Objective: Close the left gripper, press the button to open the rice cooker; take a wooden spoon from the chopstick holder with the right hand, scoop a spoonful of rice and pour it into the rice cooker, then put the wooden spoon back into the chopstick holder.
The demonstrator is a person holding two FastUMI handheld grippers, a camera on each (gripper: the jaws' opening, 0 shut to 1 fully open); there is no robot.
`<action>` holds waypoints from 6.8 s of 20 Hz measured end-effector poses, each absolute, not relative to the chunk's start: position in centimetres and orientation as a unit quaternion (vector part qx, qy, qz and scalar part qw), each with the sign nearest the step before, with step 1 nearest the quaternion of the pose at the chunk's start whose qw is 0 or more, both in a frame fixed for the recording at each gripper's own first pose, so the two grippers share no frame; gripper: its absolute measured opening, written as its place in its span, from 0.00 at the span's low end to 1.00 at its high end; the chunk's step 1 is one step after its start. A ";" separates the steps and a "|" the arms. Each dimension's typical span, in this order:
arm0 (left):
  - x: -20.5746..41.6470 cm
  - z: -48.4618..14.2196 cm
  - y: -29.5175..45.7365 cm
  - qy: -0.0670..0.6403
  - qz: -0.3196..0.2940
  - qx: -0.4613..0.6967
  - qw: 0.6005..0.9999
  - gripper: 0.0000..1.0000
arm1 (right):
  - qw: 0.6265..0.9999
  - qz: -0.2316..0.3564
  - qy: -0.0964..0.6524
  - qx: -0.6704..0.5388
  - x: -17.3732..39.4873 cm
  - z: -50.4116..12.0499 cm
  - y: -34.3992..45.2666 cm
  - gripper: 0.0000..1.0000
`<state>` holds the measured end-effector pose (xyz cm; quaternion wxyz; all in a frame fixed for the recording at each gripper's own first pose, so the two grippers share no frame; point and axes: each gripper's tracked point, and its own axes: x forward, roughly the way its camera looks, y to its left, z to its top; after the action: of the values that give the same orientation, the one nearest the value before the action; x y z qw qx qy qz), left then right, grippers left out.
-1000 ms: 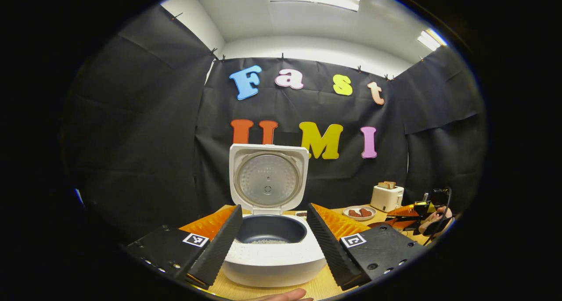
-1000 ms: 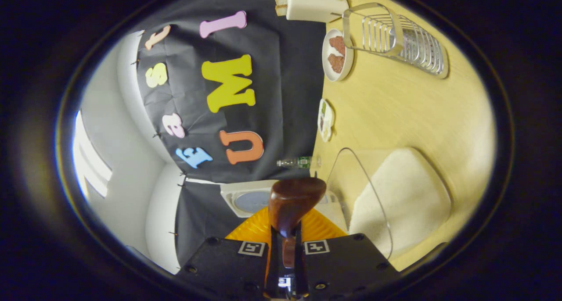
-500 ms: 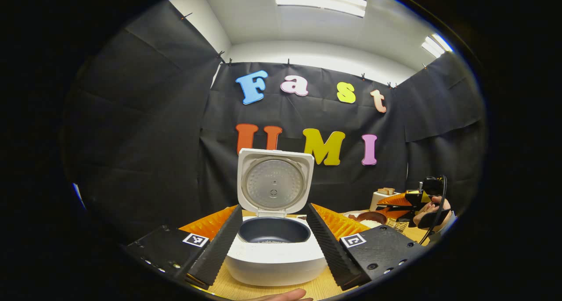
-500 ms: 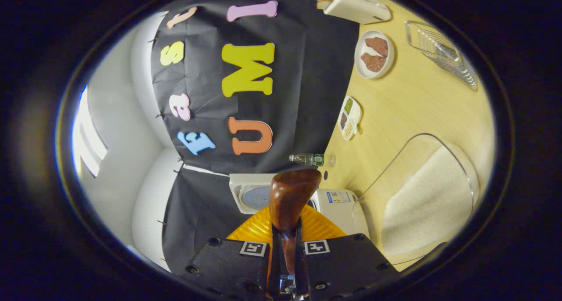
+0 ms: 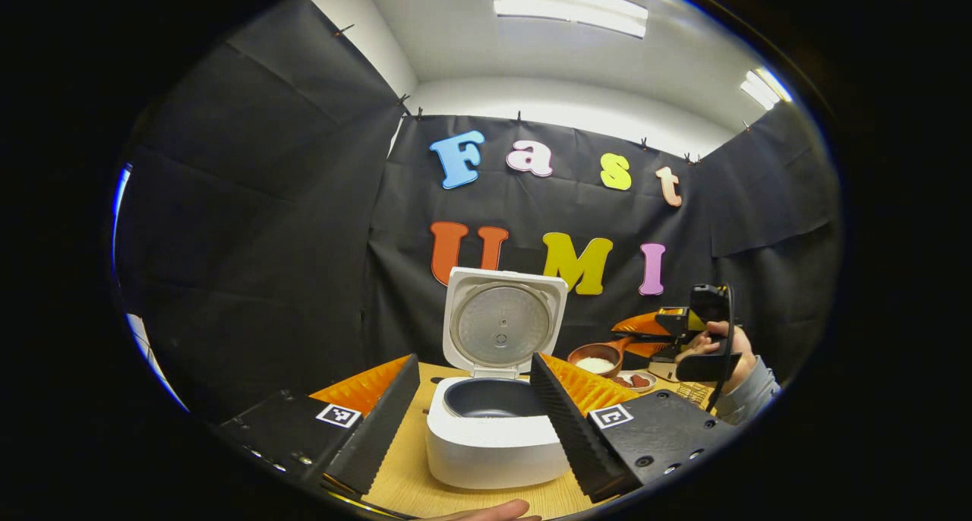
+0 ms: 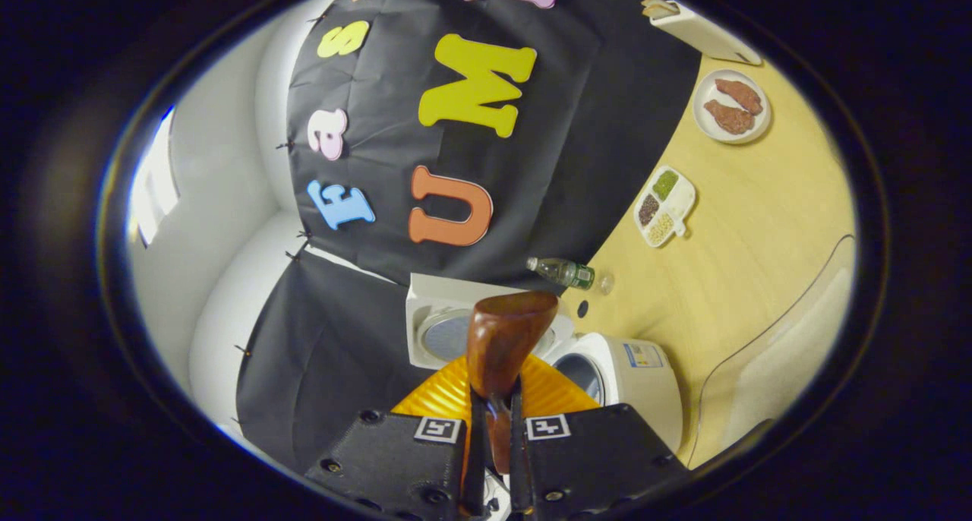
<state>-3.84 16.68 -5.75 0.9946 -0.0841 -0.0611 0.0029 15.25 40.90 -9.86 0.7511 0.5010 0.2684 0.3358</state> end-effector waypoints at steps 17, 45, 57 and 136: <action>-4.1 -10.1 18.6 0.025 0.042 -0.071 0.996 0.94 | 0.923 0.340 0.179 0.025 17.5 -12.4 52.6 0.18; 1.9 -9.3 12.4 0.025 0.004 -0.095 0.995 0.94 | 0.955 0.279 -0.047 -0.092 16.6 -4.6 39.9 0.20; 6.6 -6.9 4.2 -0.008 -0.050 -0.083 0.995 0.94 | 0.985 0.168 -0.017 -0.025 20.0 -2.0 22.1 0.21; 23.2 -3.8 12.5 0.188 0.009 -0.034 0.982 0.96 | 0.992 0.081 0.049 0.082 13.1 -13.9 6.1 0.99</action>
<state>23.24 12.53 -3.75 0.9815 -0.0341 0.1880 0.0094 13.13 6.09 -13.95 0.9921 0.0819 0.0485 0.0812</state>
